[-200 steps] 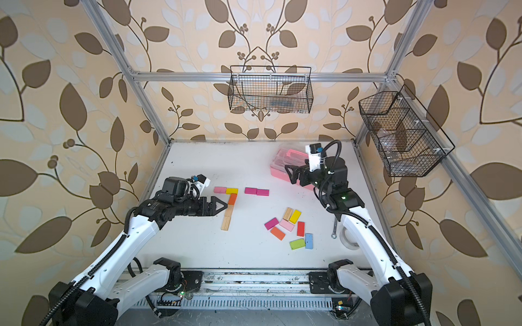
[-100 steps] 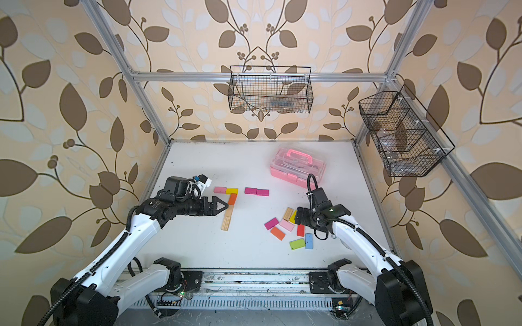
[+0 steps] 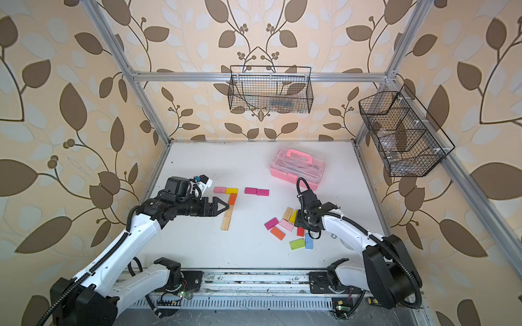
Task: Assemble the number 7 with building blocks
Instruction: Pick up the building block from the center of the board.
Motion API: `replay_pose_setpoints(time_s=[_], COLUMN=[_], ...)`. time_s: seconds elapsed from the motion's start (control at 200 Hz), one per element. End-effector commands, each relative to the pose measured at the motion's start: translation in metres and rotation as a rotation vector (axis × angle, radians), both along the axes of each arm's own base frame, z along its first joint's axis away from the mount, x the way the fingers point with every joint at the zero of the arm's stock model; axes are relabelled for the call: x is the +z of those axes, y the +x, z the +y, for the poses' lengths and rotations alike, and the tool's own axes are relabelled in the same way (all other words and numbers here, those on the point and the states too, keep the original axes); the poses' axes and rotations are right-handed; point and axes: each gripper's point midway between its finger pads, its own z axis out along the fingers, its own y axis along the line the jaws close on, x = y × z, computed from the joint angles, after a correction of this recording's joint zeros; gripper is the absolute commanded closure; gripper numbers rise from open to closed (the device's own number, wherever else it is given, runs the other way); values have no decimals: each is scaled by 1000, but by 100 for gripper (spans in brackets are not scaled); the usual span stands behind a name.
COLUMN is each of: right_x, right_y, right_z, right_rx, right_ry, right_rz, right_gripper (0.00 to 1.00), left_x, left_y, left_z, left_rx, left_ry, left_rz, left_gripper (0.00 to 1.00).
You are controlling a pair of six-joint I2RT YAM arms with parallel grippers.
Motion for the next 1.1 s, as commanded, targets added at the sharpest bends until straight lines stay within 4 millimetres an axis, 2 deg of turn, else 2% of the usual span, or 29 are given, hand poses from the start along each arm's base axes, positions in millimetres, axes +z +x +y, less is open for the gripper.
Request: replay_pose_setpoints(time_s=[0.0,0.23,0.445,0.7,0.965,1.095], right_x=[-8,-19,-29,-31,-37,-41], right_y=[-2,-9,-15,-14,-22,-26], right_z=[-3,-4,-2,1,0,-1], right_rx=[-7,-19,-7,-3,-1,26], right_ry=[-17,-14,-14,-8,-26,-93], right_rz=[10,29,62,69,97,118], right_gripper=[44,52,53,60,53,49], left_x=[9,9,10,11,13,13], left_y=[-3,-3,-3,-4,-5,-5], left_z=[-4,-4,-4,-4,-4,-4], left_rx=[-36,-33,-33,-34,-37,-38], left_ry=[-19,-16,-17,-16,-19,-22], left_rz=[-37,-41,-45,-50,-57,-56], left_gripper=[1,1,1,1,1,1])
